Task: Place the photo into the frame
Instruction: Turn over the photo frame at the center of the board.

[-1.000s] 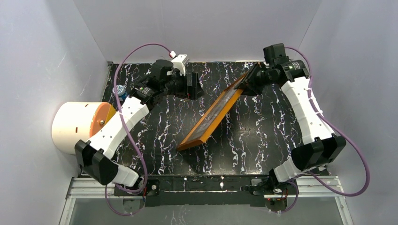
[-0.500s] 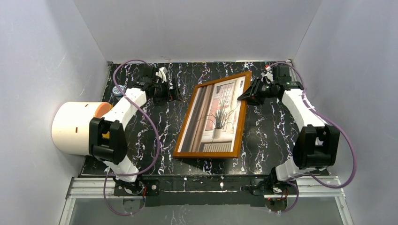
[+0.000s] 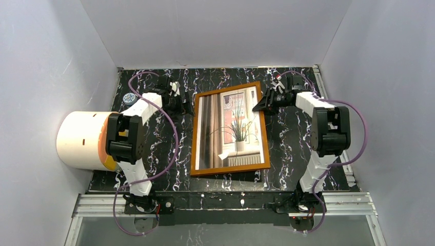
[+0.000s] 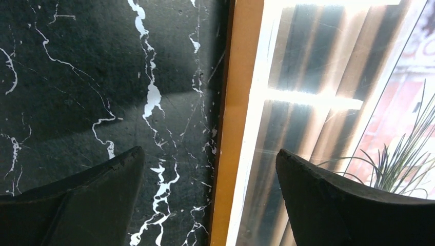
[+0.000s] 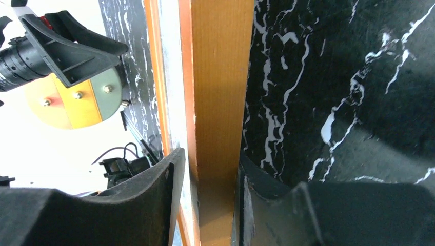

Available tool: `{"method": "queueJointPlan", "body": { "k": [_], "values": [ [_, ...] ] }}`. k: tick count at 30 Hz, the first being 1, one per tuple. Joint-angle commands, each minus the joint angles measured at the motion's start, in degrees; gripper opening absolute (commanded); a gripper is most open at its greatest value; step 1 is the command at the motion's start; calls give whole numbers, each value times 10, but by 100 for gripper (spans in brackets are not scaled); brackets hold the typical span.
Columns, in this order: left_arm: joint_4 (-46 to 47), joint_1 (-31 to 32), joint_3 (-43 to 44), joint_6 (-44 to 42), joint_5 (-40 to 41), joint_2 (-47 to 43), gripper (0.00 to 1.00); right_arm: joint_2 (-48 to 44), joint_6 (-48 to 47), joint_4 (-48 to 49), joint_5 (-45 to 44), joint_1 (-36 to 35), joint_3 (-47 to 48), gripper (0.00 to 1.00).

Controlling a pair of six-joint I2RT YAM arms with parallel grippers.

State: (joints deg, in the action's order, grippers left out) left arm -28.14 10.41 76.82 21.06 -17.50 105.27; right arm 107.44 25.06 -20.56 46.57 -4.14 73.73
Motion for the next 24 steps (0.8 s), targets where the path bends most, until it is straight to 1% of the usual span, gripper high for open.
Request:
{"method": "queueJointPlan", "body": {
  "k": [1, 4, 8, 11, 14, 16, 19, 24],
  "values": [
    [2, -10, -4, 4, -23, 23, 96, 23, -21, 57, 43, 0, 30, 48],
    [15, -10, -8, 8, -53, 40, 96, 37, -32, 56, 41, 1, 33, 55],
    [20, -11, 1, 15, -74, 66, 96, 48, -36, 63, 43, 1, 26, 73],
    [23, -11, 2, 18, -76, 76, 96, 45, -25, 78, 24, 2, 13, 81],
    [24, -10, 2, 19, -73, 79, 95, 40, -19, 71, -11, 3, 7, 85],
    [19, -10, 2, 19, -61, 75, 93, 34, -11, 54, -62, 5, 7, 86],
    [15, -10, -3, 17, -27, 53, 93, 21, 7, 24, -164, 11, 5, 89],
    [0, -11, -3, 0, 22, 22, 93, 13, 17, 0, -224, 16, -6, 90]
  ]
}}
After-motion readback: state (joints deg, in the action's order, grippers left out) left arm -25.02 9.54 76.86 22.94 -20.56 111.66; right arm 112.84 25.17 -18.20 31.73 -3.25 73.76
